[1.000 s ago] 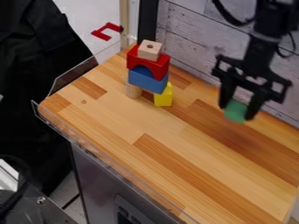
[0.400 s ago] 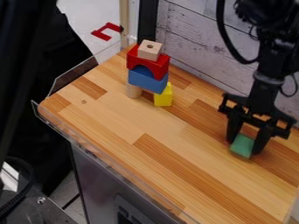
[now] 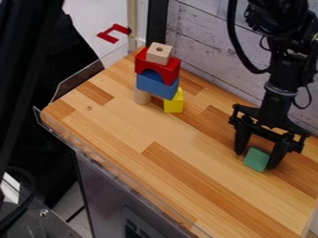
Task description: Put the green block at the center of the table
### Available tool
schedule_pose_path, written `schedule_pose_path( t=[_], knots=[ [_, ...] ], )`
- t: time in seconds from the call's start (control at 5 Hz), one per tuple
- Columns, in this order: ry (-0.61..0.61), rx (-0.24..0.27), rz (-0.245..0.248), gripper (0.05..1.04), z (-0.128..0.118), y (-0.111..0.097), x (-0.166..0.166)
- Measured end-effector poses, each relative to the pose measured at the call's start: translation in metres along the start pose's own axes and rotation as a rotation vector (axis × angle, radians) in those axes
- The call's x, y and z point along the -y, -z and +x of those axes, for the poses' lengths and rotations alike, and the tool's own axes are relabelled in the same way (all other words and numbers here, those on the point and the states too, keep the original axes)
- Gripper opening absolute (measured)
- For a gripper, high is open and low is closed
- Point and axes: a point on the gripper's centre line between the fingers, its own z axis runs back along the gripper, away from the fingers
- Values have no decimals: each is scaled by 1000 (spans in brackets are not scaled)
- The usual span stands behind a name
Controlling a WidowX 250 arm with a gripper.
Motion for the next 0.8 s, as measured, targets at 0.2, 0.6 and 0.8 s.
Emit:
schedule_pose_path(
  t=[0.2, 0.6, 0.8],
  knots=[
    [-5, 1, 37, 1004, -1, -11, -4],
    [-28, 122, 78, 999, -13, -87, -12],
    [-73, 108, 86, 1000, -17, -92, -37]
  ],
)
